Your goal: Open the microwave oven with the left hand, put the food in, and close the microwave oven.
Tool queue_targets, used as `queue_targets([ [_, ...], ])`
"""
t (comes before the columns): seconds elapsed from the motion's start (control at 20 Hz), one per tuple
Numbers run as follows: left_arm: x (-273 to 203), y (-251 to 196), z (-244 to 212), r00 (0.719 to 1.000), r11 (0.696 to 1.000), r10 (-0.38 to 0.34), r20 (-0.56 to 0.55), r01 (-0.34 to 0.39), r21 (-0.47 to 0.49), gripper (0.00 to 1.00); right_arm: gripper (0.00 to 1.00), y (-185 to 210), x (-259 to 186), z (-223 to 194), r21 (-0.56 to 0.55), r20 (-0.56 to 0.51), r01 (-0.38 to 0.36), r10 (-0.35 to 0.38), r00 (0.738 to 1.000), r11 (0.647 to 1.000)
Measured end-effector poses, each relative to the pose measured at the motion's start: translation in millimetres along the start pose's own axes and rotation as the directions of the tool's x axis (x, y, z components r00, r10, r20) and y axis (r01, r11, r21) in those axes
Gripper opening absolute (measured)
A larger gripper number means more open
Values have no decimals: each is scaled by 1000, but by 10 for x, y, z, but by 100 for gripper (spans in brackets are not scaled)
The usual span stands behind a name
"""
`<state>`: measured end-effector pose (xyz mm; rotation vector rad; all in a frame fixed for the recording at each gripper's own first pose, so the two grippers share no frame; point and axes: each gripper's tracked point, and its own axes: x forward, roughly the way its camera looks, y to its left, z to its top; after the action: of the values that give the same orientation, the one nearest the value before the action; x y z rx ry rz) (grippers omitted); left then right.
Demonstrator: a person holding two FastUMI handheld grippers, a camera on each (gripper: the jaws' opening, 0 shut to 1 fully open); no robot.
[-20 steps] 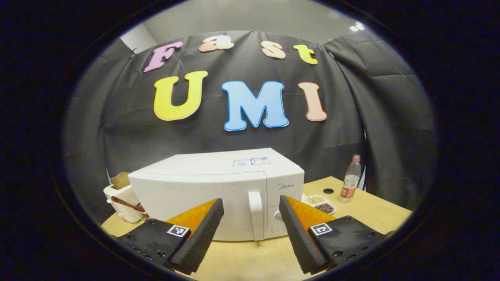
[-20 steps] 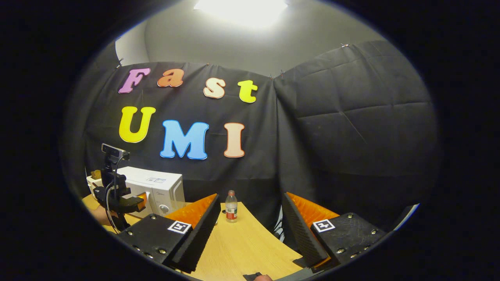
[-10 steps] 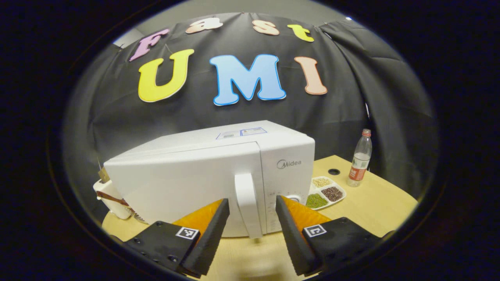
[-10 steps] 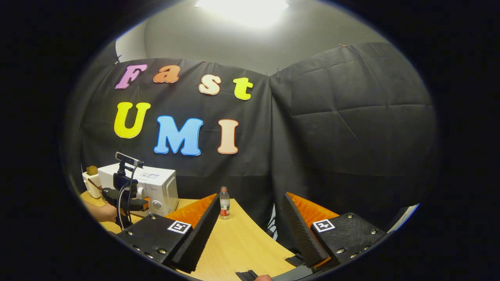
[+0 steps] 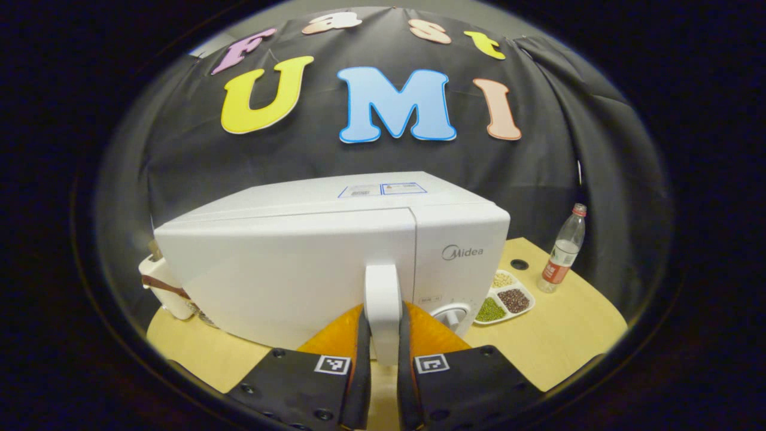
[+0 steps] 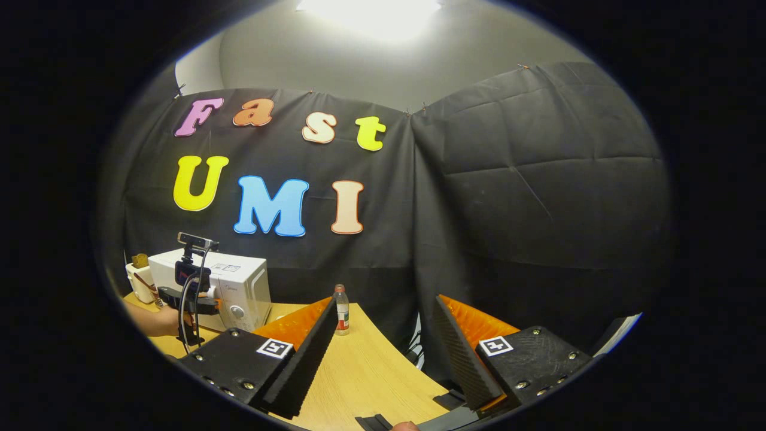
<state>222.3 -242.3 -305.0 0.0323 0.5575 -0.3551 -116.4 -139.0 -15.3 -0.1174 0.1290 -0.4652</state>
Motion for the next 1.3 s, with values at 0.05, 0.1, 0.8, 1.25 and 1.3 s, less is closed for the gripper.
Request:
queue_targets([
  [0.05,-19,21,-4,1000,1000,9,2,-9,-1,22,97,-6,-2,-7,1,0,-5,5,1000,1000],
  [0.1,-47,19,11,1000,1000,14,3,-14,-11,19,97,-13,-3,-12,-2,1,-8,8,1000,1000],
  [0.8,-917,270,-330,1000,997,8,8,-7,-74,8,98,472,281,-50,27,17,-192,192,981,981],
  [1.25,-1654,753,-655,999,996,36,8,-35,-82,10,97,1470,266,-58,39,23,-441,441,897,896],
  [1.3,-1718,808,-693,999,996,45,5,-44,-80,8,97,1565,245,-42,37,24,-463,462,886,886],
])
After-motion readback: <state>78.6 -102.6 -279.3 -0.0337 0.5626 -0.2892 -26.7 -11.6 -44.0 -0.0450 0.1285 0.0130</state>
